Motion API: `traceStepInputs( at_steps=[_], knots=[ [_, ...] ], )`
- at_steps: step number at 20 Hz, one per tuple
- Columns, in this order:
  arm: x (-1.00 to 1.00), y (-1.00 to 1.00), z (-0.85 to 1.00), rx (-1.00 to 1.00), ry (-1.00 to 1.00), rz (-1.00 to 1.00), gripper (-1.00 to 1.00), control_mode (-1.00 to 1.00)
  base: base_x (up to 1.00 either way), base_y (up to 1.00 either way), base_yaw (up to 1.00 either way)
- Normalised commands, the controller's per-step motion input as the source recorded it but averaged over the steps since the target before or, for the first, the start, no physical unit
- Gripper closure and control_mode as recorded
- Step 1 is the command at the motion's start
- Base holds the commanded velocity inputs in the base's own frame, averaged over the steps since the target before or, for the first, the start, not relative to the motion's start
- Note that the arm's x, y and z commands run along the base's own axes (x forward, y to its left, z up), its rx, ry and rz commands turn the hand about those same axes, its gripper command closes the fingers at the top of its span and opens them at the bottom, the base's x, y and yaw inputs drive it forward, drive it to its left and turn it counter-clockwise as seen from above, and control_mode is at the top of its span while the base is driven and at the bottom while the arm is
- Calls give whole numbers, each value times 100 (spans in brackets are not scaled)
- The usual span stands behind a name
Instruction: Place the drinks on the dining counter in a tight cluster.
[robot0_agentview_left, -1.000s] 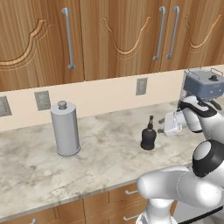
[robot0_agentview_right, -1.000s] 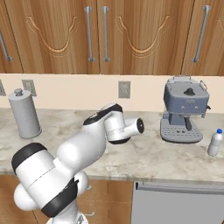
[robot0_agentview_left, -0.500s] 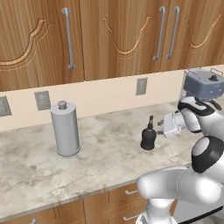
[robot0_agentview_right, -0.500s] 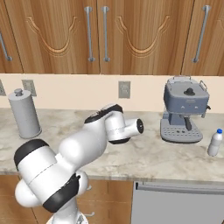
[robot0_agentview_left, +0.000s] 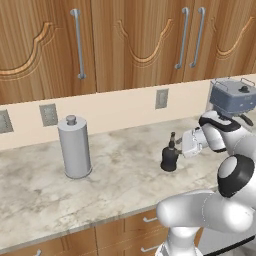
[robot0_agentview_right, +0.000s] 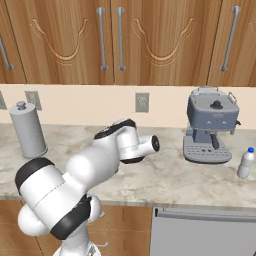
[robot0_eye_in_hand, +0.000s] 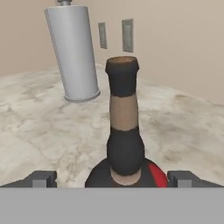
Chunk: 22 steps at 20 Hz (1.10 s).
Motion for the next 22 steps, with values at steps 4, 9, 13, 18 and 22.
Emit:
traceStepInputs(
  at_steps=[4,9,13,18,22],
  knots=[
    [4,13,0,0,0,0,-100,-100,0,0,0],
    [20,2,0,0,0,-1,-100,-100,0,0,0],
    [23,0,-3,0,0,-2,-100,-100,0,0,0],
    [12,0,-1,0,0,0,-100,-100,0,0,0],
    [0,0,0,0,0,0,-100,-100,0,0,0]
  ],
)
